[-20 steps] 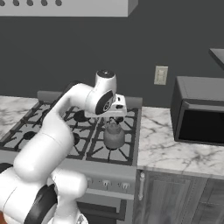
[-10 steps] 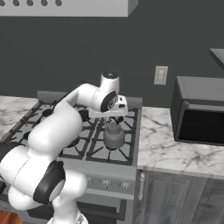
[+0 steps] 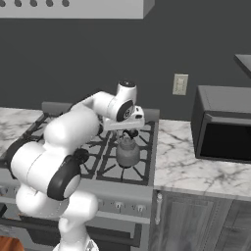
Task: The kettle is done boiling. Turn off the stove, then wait for 300 timesteps before moving the kettle to the dining table.
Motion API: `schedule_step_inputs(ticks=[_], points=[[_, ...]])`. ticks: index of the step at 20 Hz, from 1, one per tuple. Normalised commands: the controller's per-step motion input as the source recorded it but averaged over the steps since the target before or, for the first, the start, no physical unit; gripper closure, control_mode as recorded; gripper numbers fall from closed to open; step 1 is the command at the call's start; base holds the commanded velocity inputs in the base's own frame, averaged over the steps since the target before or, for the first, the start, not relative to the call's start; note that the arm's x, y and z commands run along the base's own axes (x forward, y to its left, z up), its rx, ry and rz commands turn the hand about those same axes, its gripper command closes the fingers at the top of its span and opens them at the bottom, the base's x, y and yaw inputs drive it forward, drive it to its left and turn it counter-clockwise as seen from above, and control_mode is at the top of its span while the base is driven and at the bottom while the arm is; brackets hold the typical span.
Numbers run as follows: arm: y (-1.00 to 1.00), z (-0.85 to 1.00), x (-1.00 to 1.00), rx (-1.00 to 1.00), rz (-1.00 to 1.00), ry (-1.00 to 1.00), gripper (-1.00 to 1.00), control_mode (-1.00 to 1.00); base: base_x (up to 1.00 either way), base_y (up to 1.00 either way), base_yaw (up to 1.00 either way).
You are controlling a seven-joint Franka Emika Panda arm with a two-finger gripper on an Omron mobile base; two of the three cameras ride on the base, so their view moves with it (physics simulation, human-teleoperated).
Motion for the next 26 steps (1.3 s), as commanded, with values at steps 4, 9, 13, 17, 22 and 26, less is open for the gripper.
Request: schedule_step_inputs(ticks=[4, 9, 13, 17, 22, 26], points=[[0.00, -0.07, 0.24, 0.00, 0.04, 0.00, -1.00, -1.00, 0.00, 0.00, 0.00], [0.00, -0.17, 0.17, 0.00, 0.04, 0.00, -1.00, -1.00, 0.00, 0.00, 0.00], [0.00, -0.27, 0.10, 0.00, 0.05, 0.00, -1.00, -1.00, 0.00, 0.00, 0.00], [0.00, -0.16, 0.14, 0.00, 0.04, 0.00, -1.00, -1.00, 0.00, 0.00, 0.00], [0.00, -0.14, 0.11, 0.00, 0.03, 0.00, -1.00, -1.00, 0.00, 0.00, 0.00], [0.00, -0.14, 0.00, 0.00, 0.02, 0.00, -1.00, -1.00, 0.00, 0.00, 0.00]])
